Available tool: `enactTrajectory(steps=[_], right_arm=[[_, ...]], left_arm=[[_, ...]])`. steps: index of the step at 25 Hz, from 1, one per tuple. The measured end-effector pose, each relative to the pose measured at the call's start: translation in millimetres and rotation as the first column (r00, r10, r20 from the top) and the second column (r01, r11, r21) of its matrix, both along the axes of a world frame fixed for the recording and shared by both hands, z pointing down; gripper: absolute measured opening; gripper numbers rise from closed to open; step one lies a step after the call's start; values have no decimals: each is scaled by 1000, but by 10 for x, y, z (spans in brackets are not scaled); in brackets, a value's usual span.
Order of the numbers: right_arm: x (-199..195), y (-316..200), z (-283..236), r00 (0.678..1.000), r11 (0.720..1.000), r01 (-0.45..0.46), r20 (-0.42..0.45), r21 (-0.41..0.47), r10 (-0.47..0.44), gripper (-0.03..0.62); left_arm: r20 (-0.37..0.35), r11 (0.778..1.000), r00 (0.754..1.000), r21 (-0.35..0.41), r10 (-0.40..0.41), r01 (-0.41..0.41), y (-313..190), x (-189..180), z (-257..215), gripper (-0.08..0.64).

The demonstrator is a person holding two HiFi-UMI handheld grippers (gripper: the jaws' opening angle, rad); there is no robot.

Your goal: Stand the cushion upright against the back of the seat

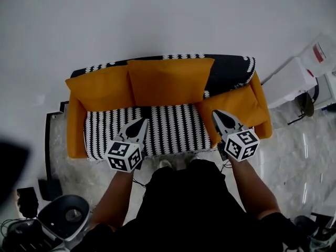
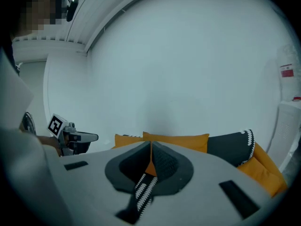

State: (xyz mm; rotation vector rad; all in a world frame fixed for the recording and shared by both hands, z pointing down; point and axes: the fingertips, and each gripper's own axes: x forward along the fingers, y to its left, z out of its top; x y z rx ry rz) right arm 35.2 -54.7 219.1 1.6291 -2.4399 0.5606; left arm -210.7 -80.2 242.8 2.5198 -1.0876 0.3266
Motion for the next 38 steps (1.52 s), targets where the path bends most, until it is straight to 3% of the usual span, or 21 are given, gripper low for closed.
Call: enactTrajectory(steps=[5,10,17,23,28,33,38], right_arm=[[252,214,100,999,999,-30,-14,-26,30,40],[638,521,79,998,999,-47,-30,-12,46,40],[1613,1189,139,996,998,-66,-67,-12,65,40],[2505,1871,252,993,995,-99,-60,-12,98,40],[3126,2366,474,989,989,-138,-60,-50,135,40],[3660,2672,653,975,973,-216,-66,-80,211,40],[4067,2596,869,955,949,-295,-60,-111,290,41]], left_arm=[[53,998,996,15,66,-66,321,283,25,17],[48,995,994,-3,95,-95,551,730,140,17],[-15,996,997,31,80,-79,870,1602,9,17],[13,995,997,71,74,-75,1354,2386,36,17],[12,999,999,16,48,-48,1668,2867,294,17],[11,993,993,-20,116,-116,1897,3353,294,17],[68,987,985,-13,159,-158,1794,3580,327,17]])
